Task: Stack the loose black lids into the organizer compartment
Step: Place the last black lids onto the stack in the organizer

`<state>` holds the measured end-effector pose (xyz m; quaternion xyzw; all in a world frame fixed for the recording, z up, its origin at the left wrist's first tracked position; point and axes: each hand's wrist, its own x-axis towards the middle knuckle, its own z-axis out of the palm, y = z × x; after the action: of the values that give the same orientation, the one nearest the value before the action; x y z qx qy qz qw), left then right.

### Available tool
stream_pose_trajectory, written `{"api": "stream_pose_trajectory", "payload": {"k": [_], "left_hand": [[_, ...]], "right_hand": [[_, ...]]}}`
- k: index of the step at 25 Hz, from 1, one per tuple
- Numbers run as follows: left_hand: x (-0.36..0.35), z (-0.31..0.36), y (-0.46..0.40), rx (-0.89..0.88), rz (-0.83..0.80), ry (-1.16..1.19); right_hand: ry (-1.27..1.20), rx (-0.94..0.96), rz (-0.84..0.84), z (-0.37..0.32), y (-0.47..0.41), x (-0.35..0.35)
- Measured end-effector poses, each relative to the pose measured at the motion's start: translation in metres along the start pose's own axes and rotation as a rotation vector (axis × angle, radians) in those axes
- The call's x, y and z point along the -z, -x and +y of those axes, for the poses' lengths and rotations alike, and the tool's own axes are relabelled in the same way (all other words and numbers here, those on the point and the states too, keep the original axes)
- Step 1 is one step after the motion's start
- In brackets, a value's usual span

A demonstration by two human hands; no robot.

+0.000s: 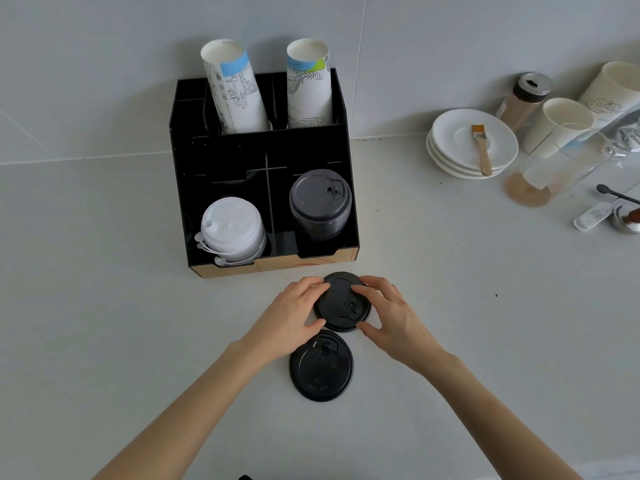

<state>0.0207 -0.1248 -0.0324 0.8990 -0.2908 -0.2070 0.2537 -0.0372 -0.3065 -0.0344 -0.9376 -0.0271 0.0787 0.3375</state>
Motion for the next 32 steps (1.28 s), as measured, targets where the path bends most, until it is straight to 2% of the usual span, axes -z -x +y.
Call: {"api": "stream_pose_trajectory", "payload": {"k": [8, 19, 32], "left_hand": [[0.024, 0.005, 0.005, -0.040, 0.074, -0.026], [0.075, 0.015, 0.015, -0.128, 0.301, 0.050], [0.125, 0.019, -0.026, -0.100, 0.423, -0.005]], "right_hand": [[-0.032, 0.048, 0.031, -0.016, -0.002, 0.015], [-0.035, 0.155, 0.140, -0.054, -0.015, 0.057], [-0.013, 0.180, 0.216, -0.070, -0.071, 0.091]]}}
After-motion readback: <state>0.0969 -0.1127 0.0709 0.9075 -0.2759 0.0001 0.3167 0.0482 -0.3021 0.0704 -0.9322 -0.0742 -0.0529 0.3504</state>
